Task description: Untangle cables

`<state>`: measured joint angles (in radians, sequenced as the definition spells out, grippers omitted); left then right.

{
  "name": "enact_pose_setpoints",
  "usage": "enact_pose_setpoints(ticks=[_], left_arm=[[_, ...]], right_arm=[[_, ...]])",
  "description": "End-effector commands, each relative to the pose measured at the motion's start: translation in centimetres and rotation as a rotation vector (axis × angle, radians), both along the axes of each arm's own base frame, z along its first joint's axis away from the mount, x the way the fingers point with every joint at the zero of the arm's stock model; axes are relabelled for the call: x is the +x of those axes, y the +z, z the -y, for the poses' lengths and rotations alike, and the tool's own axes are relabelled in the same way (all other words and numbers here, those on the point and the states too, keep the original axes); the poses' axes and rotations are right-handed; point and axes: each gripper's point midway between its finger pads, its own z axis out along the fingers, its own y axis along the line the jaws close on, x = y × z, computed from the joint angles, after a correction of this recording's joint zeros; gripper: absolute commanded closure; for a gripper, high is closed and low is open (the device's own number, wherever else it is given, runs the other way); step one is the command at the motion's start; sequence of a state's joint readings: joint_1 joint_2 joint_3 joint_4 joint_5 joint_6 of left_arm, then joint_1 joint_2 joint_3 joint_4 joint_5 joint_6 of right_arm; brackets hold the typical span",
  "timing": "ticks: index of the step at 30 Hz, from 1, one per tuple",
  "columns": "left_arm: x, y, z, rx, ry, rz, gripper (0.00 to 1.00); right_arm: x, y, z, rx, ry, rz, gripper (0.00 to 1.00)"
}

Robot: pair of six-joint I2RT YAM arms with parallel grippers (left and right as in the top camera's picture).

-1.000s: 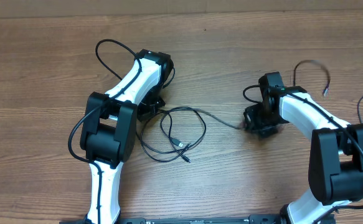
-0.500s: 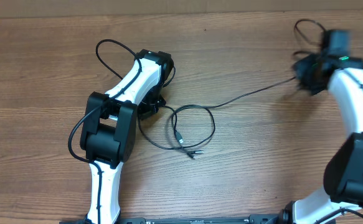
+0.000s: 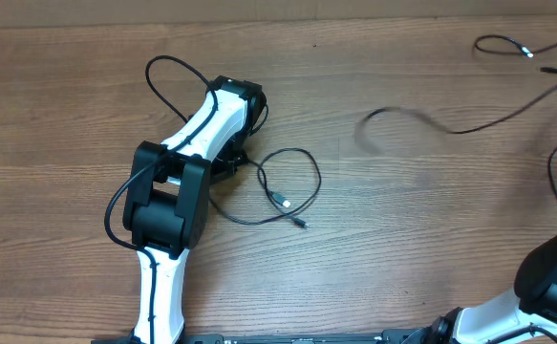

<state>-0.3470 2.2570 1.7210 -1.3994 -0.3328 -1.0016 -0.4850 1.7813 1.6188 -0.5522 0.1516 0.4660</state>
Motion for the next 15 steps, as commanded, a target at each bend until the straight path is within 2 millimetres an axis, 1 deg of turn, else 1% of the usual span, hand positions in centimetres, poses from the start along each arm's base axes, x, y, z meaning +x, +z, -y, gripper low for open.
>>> enact_pose_setpoints(ticks=[1,3,4,5,7,8,9,10,12,13,14,15], left_arm=[[0.4,0.5,-2.1,0.127,-0.048,0.006,0.96],[0.4,0.6,-2.5,0.136,-0.045,0.004,0.96],[0.4,0.6,-2.6,0.134,-0.038,0.005,0.93],[0.4,0.6,-2.6,0.132,-0.037,0.005,0.89],[0.5,0.4,-2.4,0.12,-0.032,0.01,0.68],[0.6,0.2,-2.0,0.096,-0.023,0.013,0.64],[0.6,0.0,-1.8,0.082,-0.018,0.015,0.64],[0.7,-0.3,-1.3,0.054,-0.01,0.021,0.64],[0.8,-0.5,-0.8,0.03,-0.001,0.025,0.65],[0.8,-0.6,-0.7,0.022,0.001,0.028,0.67],[0.9,-0.7,-0.5,0.013,0.004,0.031,0.68],[0.9,-0.7,-0.5,0.008,0.005,0.032,0.68]], right_arm=[[-0.7,0.9,1.8,-0.065,-0.051,-0.017,0.96],[-0.7,0.8,1.7,-0.062,-0.048,-0.018,0.96],[-0.5,0.9,1.6,-0.067,-0.036,-0.021,0.96],[-0.1,1.0,1.2,-0.082,0.003,-0.024,0.96],[1.7,1.7,-0.4,-0.147,0.151,-0.02,0.96],[2.7,2.5,-1.1,-0.22,0.219,-0.021,0.96],[3.2,3.1,-1.4,-0.269,0.252,-0.019,0.96],[4.3,4.3,-1.8,-0.378,0.318,-0.023,0.96],[5.0,5.3,-2.0,-0.503,0.38,-0.046,0.96],[5.2,5.9,-1.7,-0.586,0.404,-0.074,0.96],[5.3,6.7,-0.9,-0.695,0.404,-0.123,0.96],[5.3,7.3,0.0,-0.76,0.374,-0.149,0.96]])
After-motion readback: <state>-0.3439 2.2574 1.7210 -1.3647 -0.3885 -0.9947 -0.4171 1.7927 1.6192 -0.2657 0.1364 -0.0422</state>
